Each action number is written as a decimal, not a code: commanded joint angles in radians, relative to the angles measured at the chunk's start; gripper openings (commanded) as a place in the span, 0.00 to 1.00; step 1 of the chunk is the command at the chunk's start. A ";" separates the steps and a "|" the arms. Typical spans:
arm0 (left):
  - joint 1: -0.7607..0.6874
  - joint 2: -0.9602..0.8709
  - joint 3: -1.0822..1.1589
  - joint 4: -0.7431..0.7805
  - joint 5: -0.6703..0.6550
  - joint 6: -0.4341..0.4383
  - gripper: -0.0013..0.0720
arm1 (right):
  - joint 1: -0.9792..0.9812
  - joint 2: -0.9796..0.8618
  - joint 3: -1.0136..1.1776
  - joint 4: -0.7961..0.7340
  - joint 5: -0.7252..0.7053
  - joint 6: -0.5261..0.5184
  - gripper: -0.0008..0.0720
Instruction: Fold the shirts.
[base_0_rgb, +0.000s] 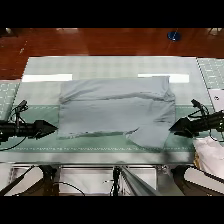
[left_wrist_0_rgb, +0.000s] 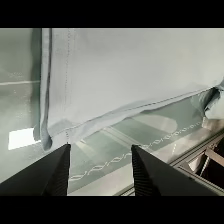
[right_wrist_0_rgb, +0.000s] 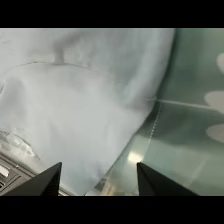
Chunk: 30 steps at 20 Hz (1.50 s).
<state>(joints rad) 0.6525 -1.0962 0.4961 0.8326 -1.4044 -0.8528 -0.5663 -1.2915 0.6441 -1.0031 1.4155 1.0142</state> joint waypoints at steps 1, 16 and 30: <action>0.002 0.001 -0.003 -0.003 -0.002 0.008 0.66 | -0.001 0.001 -0.048 0.019 -0.089 0.000 0.75; 0.002 0.001 -0.003 -0.003 0.014 0.008 0.66 | 0.265 0.056 -0.124 0.096 -0.351 0.110 0.05; -0.121 -0.123 -0.003 0.124 0.120 -0.024 1.00 | 0.205 0.417 -0.124 0.052 -0.211 0.142 0.05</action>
<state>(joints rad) 0.5919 -1.1629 0.4942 0.9443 -1.3285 -0.8726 -0.3595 -0.8932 0.5194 -0.9535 1.1854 1.1503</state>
